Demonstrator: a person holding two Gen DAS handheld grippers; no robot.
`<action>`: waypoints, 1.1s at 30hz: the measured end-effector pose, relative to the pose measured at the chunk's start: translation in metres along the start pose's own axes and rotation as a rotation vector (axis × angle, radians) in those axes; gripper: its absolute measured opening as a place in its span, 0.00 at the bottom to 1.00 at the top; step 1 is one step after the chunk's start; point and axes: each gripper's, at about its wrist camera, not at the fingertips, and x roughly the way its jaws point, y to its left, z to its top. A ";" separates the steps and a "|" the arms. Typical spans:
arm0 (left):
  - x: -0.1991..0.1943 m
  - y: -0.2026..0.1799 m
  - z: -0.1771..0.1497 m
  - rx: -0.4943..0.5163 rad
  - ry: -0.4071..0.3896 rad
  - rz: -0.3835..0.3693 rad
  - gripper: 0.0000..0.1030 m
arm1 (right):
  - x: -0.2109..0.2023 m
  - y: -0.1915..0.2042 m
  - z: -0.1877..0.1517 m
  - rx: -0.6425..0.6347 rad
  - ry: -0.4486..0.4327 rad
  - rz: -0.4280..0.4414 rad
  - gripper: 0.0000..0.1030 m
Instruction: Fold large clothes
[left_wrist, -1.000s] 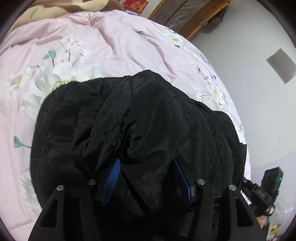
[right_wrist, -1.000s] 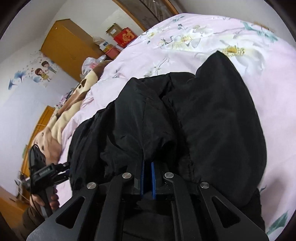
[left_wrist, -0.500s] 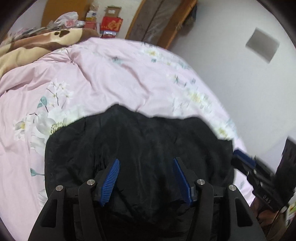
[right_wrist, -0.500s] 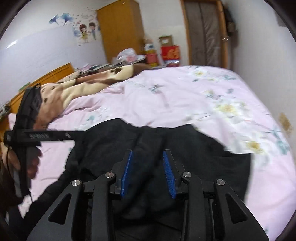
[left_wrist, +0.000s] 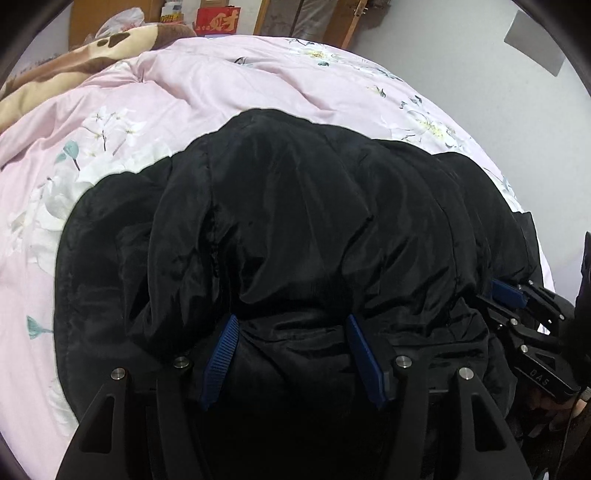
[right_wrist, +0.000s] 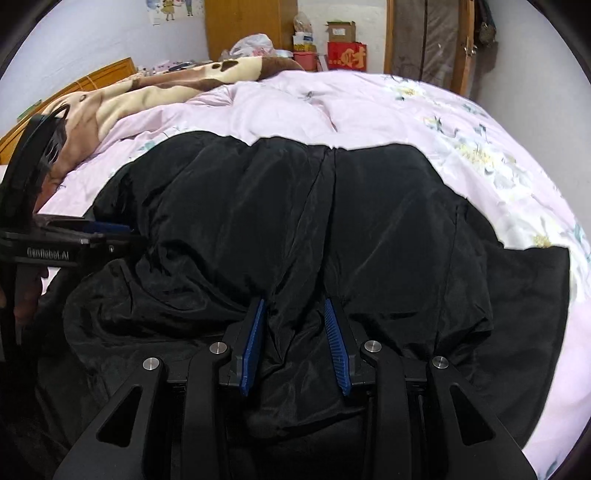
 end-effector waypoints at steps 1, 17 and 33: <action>0.002 0.002 0.000 -0.008 0.002 -0.007 0.60 | 0.002 0.000 -0.001 0.002 0.002 0.002 0.33; -0.053 -0.001 -0.008 -0.043 -0.061 -0.054 0.59 | -0.049 0.003 0.011 0.048 -0.110 0.055 0.33; -0.019 0.005 -0.017 -0.092 0.037 -0.003 0.59 | -0.004 0.028 -0.003 0.090 0.091 0.124 0.33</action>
